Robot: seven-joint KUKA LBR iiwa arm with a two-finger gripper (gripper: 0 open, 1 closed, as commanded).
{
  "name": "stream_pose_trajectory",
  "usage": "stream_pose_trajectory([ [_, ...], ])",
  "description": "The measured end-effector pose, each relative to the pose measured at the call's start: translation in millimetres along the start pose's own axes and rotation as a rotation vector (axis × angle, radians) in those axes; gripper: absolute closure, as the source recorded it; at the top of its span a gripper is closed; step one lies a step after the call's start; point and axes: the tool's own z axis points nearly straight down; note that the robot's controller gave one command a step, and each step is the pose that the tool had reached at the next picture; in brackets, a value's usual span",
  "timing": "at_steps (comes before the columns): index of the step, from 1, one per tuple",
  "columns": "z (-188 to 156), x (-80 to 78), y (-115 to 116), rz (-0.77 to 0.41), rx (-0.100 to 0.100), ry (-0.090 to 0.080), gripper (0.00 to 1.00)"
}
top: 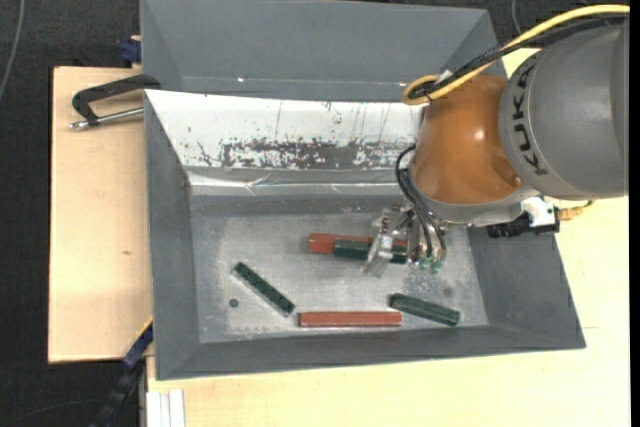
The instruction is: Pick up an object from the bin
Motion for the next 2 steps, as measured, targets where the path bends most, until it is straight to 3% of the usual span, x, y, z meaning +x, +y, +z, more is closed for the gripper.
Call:
stream_pose_trajectory([
  [2, -19.3, -1.6, 0.6, 0.0, -0.002, -0.006, 1.0],
])
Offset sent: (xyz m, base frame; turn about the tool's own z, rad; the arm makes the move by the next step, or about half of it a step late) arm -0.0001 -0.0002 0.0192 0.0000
